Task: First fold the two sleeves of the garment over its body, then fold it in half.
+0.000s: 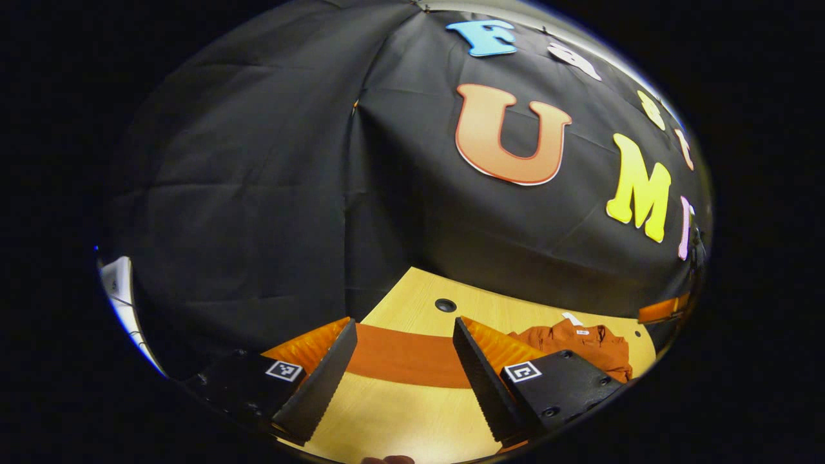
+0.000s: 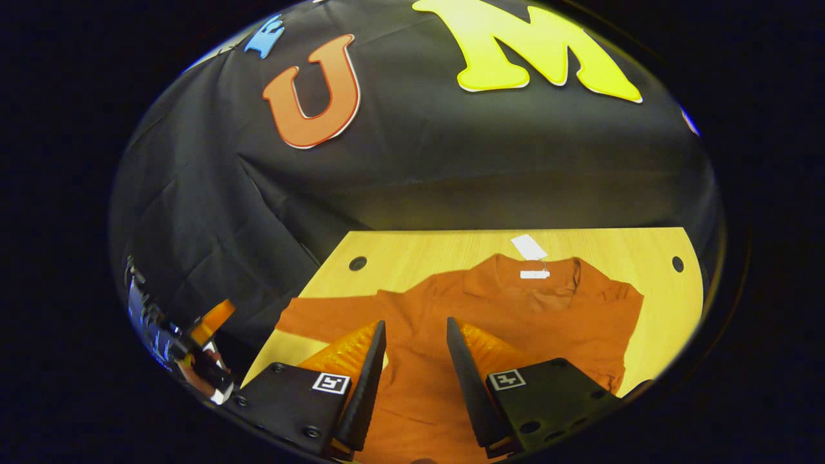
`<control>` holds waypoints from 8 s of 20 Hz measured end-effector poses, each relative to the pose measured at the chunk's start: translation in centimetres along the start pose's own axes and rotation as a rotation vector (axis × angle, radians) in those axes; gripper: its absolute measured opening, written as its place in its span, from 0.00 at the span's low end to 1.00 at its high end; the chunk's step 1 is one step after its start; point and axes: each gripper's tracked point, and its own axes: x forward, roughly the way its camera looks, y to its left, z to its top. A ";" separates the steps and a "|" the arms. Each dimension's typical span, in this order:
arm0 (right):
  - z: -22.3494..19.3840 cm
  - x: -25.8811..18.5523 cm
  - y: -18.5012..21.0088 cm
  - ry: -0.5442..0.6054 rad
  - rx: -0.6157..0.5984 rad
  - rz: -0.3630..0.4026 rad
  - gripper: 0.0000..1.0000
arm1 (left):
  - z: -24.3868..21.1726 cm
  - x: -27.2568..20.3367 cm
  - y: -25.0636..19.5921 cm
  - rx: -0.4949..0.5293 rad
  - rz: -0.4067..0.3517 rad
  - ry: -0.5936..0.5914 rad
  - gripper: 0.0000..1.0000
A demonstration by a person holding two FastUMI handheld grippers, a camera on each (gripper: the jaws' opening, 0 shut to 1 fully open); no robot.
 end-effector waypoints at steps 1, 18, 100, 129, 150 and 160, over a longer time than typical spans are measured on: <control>-0.9 -1.5 -0.4 0.012 0.012 -0.001 0.63 | -0.8 1.6 1.2 -0.018 -0.018 0.046 0.98; -8.7 -11.5 -10.5 0.100 0.140 -0.224 0.63 | -11.9 15.1 8.0 -0.131 -0.188 0.507 0.96; 1.9 -33.8 -19.4 -0.564 -0.017 -0.235 0.82 | 9.6 -16.8 -43.3 0.321 -0.193 -0.223 0.88; -31.1 -28.7 -30.3 0.120 0.081 -0.362 0.89 | -21.1 -22.6 -13.5 0.049 -0.331 0.783 0.98; -34.4 -21.7 -29.1 0.386 0.033 -0.448 0.74 | -24.4 -23.3 -16.8 0.023 -0.391 0.938 0.19; -34.0 -23.0 -27.5 0.407 0.214 -0.378 0.01 | -24.1 -24.6 -16.0 0.068 -0.379 0.941 0.04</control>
